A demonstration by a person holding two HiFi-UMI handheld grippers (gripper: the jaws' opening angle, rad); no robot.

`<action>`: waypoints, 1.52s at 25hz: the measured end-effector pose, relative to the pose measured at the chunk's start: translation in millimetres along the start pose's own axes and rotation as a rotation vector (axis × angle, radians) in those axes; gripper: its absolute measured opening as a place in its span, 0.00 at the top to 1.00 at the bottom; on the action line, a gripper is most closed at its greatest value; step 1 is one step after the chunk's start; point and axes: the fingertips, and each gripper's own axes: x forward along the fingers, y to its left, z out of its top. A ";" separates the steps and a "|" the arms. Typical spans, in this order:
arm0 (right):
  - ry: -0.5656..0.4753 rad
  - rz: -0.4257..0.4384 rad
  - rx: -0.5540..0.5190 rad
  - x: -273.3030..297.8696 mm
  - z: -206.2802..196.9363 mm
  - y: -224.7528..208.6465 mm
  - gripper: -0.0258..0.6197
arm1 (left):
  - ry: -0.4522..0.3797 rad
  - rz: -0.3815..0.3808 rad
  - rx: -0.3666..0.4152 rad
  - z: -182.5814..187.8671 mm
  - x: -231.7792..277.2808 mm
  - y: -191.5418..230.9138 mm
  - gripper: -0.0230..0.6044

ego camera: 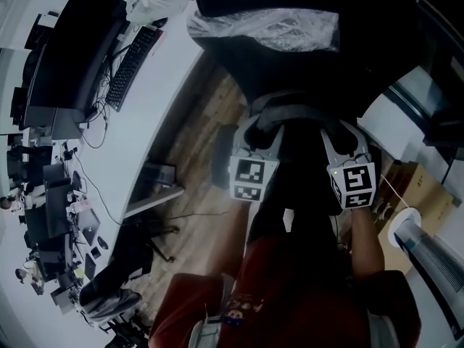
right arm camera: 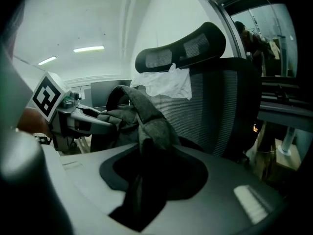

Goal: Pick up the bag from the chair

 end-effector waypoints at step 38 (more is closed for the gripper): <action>-0.066 -0.113 -0.085 -210.9 -22.1 245.3 0.76 | -0.133 -0.063 0.047 -62.6 -308.8 -65.9 0.66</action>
